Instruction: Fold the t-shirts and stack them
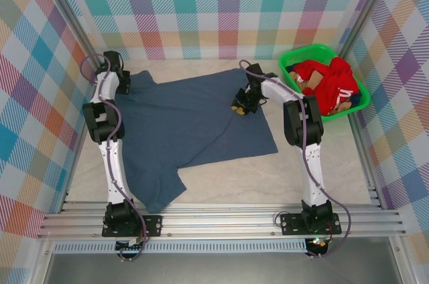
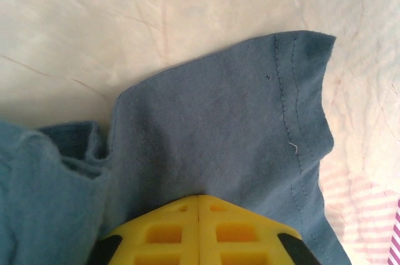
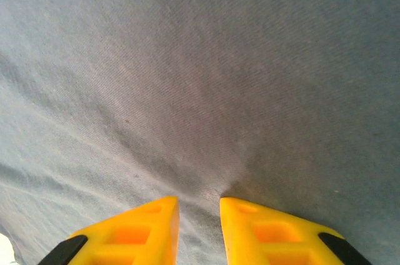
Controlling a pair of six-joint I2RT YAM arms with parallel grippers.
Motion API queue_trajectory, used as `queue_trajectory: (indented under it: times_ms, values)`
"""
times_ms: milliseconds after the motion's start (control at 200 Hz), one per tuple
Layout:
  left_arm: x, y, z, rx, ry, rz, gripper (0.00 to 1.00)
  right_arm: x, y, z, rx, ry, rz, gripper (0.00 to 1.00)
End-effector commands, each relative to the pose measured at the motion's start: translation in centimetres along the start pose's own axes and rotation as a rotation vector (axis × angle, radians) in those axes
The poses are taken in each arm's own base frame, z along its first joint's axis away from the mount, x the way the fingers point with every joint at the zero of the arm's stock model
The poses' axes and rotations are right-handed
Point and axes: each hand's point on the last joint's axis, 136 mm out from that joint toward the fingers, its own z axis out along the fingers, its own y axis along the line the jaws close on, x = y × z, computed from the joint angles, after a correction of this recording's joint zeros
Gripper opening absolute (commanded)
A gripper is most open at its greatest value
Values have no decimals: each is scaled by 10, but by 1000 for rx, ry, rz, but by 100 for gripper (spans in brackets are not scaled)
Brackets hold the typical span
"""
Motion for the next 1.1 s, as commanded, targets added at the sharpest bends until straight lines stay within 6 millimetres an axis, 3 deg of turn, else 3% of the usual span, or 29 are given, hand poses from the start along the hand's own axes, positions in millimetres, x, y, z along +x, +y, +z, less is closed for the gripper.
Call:
queue_trajectory:
  times_ms: [0,105,160,220,395,485,605,720,875,970,1095]
  values:
    - [3,14,-9,-75,4,40,25,25,-42,33,141,102,73,26]
    - [7,-21,-45,-12,-41,139,40,22,-40,32,136,93,67,26]
    - [20,-31,-55,16,-24,165,42,20,-37,30,129,81,59,26]
    - [39,-28,-55,5,22,175,40,14,-29,26,108,52,37,26]
    - [82,8,-35,-110,130,181,33,-4,1,9,35,-31,-56,27]
    - [94,26,-19,-163,165,160,28,-5,0,16,52,3,-51,27]
    - [106,25,5,-148,198,157,22,-7,-10,27,77,21,-13,27]
    - [132,2,31,-41,273,147,19,-11,-37,26,143,28,74,27]
    - [179,-46,55,175,349,132,17,-23,-68,11,179,11,161,27]
    - [200,-71,61,291,364,105,16,-26,-80,-1,216,7,195,27]
    - [211,-96,53,390,338,94,23,-26,-96,-12,253,-10,239,29]
